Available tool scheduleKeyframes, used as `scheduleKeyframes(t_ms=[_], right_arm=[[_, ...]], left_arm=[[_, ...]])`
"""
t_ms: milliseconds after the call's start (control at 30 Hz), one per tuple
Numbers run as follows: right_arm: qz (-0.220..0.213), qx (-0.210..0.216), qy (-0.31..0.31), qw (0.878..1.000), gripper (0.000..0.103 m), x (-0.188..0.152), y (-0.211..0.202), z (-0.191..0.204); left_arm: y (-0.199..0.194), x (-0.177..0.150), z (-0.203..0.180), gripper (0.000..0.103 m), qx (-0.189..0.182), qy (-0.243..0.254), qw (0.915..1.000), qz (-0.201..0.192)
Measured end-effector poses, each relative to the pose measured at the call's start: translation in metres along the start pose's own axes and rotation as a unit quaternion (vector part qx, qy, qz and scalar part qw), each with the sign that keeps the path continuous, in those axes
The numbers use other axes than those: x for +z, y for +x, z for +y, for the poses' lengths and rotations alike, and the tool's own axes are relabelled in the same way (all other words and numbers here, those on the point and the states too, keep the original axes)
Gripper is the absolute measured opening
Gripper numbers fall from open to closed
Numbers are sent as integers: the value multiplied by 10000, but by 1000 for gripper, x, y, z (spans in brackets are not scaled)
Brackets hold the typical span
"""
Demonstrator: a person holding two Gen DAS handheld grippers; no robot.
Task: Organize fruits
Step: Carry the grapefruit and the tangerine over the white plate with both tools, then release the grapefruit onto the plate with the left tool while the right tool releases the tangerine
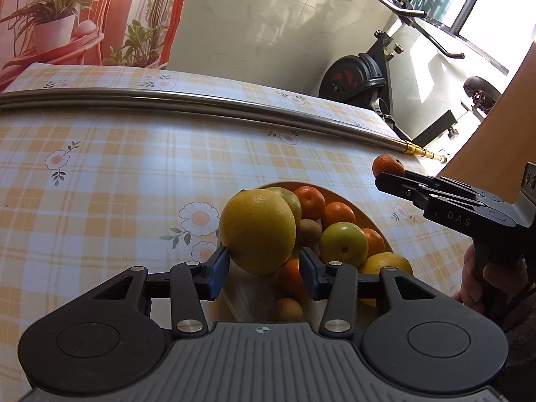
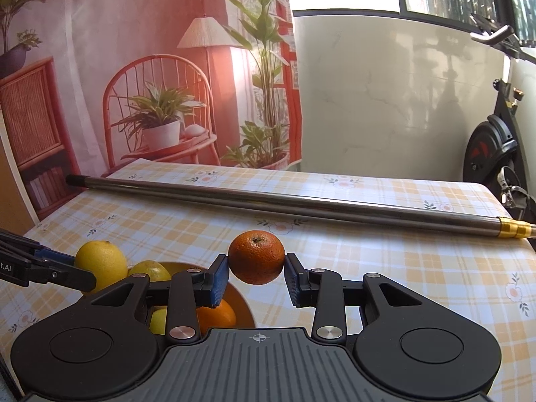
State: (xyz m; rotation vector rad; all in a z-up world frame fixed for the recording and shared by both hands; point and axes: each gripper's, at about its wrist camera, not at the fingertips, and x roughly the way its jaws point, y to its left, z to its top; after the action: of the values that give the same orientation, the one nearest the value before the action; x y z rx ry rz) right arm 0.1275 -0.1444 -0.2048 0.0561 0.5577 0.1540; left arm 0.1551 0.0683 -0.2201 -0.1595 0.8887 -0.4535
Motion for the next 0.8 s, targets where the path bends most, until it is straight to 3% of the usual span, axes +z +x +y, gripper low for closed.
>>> scheduleKeyframes(t_ms=[133, 300, 533, 800], right_arm=[[21, 45, 7, 10000, 33, -2, -4, 5], [56, 101, -24, 9999, 33, -6, -9, 11], [169, 337, -6, 9993, 33, -5, -15, 22], [467, 735, -518, 9949, 33, -7, -10, 60]], left_arm=[[0, -6, -2, 47, -51, 55, 10000, 64], [-18, 6, 0, 47, -116, -46, 9993, -365], [-28, 16, -9, 48, 333, -123, 9961, -807], [-40, 13, -15, 48, 670, -250, 9921, -1034]])
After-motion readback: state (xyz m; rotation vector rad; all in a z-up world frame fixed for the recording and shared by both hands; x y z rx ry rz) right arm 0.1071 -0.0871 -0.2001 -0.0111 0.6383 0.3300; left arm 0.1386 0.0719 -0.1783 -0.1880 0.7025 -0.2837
